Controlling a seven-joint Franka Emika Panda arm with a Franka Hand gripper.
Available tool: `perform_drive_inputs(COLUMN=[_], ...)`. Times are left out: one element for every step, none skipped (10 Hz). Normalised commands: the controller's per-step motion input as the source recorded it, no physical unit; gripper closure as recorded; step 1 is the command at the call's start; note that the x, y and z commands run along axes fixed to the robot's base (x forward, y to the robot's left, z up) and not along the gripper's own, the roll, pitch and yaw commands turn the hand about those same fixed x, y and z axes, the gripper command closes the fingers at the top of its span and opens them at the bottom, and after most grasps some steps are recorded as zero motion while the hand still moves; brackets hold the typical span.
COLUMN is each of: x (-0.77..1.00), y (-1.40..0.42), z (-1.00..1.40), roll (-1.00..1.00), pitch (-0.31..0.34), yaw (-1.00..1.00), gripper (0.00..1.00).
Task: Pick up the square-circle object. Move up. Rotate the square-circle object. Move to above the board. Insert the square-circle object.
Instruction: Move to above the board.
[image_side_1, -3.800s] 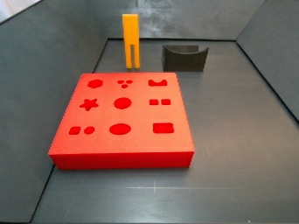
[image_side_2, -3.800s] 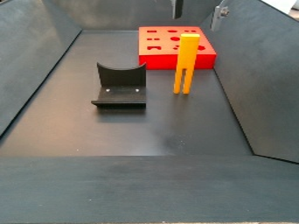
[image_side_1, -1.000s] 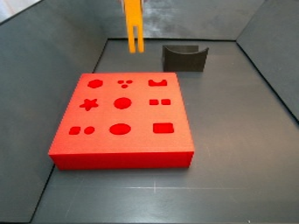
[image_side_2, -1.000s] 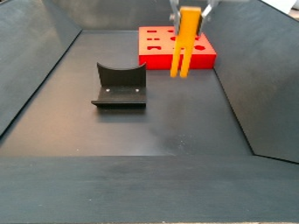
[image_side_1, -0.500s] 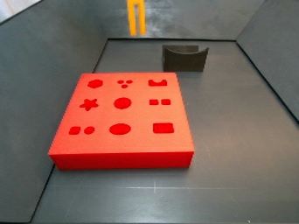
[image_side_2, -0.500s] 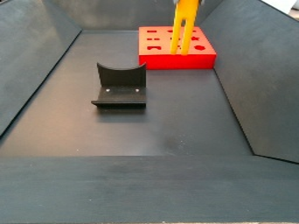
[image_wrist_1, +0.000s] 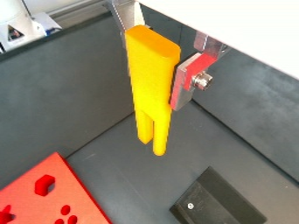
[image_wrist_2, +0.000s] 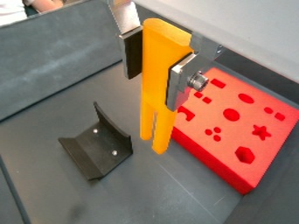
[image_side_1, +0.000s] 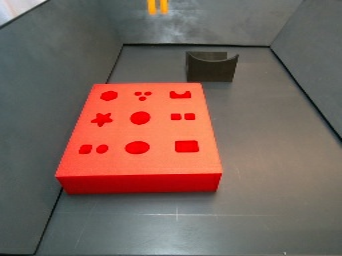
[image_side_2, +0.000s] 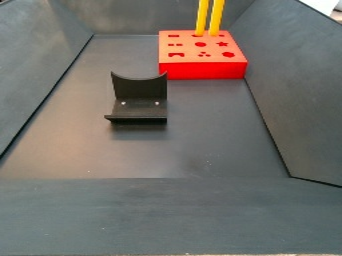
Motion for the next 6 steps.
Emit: perform_drive_inputs(x=[0.01,0.17,0.18,0.19,0.21,0.22], y=[0.00,-1.00,-1.00,-1.00,-1.00,-1.00], z=[0.27,0.16,0.14,0.15,0.14,0.15], roll=[-0.11,0.18,0.21,0.21,0.12,0.09], pitch=[0.064,0.448,0.423,0.389,0.305,0.248], yaw=[0.01,-0.37,-0.31,-0.22,-0.09,-0.05], gripper=[1.00,1.00,1.00,1.00,1.00,1.00])
